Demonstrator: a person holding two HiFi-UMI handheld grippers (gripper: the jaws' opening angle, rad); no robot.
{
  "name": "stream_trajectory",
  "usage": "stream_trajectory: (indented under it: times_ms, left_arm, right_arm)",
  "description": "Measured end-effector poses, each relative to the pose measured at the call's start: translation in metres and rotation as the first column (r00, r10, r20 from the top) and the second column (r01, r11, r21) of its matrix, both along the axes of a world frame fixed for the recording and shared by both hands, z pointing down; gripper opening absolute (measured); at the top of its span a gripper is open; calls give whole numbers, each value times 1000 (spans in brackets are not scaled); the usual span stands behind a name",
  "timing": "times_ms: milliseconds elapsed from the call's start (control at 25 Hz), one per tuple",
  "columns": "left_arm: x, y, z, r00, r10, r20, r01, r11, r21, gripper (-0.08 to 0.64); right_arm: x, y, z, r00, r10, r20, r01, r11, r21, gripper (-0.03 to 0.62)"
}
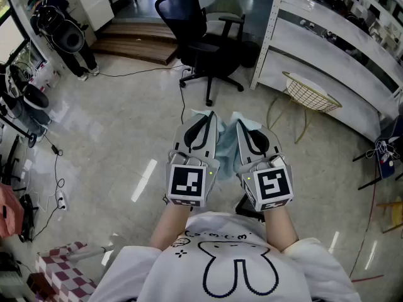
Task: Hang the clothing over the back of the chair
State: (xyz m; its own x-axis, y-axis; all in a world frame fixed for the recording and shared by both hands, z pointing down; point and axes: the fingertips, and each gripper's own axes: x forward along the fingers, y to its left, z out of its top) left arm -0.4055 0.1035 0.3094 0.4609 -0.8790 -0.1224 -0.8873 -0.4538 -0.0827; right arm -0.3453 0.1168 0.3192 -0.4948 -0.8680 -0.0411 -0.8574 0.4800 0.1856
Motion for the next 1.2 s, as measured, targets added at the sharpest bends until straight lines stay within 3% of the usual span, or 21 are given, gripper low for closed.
stream_trajectory:
  times_ms: [360,680,1200]
  left_arm:
    - [39,-42,-4,1000,23,12,-23,1000,-7,28]
    - [89,-90,-6,999,32,10,-32,999,-8,28]
    - [180,-156,-22,998,5,67,-6,1000,4,28]
  right_arm:
    - [37,-41,-8,1000,16,15,-16,1000,-2,15]
    - [94,-84,-11,999,40,25,-40,999,-4,15]
    - [187,-155,-22,999,-30,-17,30,999,19,15]
